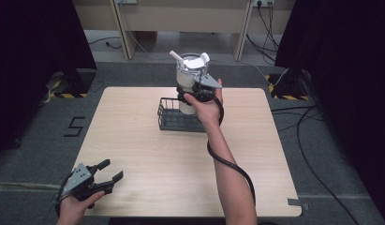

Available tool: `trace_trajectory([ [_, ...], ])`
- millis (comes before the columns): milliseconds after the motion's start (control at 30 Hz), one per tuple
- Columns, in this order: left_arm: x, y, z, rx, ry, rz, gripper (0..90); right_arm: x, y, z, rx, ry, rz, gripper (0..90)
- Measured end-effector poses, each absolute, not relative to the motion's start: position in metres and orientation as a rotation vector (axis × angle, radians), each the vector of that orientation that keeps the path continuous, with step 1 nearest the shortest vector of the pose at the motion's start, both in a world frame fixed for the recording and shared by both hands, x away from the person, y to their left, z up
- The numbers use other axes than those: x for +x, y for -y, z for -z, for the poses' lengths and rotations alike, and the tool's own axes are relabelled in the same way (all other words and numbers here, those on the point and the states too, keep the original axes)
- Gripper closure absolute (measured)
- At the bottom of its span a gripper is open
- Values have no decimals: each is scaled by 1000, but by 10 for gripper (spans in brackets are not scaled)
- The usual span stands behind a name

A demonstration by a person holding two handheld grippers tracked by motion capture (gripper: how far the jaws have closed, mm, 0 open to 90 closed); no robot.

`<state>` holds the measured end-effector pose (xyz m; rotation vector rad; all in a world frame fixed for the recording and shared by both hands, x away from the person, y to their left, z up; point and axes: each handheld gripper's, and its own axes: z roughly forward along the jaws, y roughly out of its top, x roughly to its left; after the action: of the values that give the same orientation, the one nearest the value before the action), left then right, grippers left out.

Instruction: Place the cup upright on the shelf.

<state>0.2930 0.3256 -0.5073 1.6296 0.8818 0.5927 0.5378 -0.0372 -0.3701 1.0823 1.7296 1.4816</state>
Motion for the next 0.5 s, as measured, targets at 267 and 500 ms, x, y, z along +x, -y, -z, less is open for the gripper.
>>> trace_trajectory([
  [267,293,-326,507,1628,-884,-593,241,543,35,379,1099,-1738,-1465,107],
  [500,293,-326,507,1626,-881,-592,241,547,33,384,1103,-1740,-1451,107],
])
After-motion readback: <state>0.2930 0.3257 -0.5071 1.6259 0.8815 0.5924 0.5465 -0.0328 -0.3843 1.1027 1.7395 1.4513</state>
